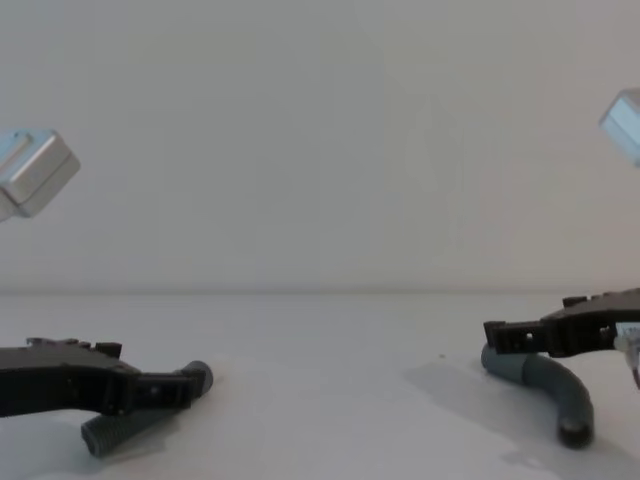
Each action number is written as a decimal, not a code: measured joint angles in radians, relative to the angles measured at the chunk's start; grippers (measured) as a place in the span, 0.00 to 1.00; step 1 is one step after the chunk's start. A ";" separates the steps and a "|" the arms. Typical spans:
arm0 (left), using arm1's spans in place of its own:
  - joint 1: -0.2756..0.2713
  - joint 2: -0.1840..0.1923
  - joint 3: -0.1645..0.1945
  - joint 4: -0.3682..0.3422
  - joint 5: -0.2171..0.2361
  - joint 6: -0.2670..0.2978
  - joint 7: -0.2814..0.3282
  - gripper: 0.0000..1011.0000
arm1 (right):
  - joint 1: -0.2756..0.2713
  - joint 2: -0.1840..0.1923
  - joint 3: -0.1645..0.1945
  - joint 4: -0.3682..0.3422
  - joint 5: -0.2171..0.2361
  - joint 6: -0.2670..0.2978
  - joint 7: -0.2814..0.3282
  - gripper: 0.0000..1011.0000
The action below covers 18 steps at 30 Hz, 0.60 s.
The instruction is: Use both hands to pick up one end of the pipe from the table, align the ends, and insert them.
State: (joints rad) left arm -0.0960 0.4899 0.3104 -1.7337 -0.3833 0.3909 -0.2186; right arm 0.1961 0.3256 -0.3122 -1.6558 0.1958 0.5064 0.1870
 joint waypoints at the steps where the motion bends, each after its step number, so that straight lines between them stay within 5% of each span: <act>1: 0.000 0.001 0.000 0.001 0.001 0.000 -0.002 0.99 | 0.002 -0.002 0.000 0.003 -0.001 0.002 0.000 0.99; 18: -0.037 0.007 0.003 0.067 0.007 -0.010 -0.071 0.99 | 0.046 -0.036 -0.007 0.067 -0.016 0.040 0.002 0.99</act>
State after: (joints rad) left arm -0.1333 0.4971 0.3136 -1.6663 -0.3760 0.3813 -0.2899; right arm 0.2420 0.2901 -0.3195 -1.5889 0.1799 0.5468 0.1891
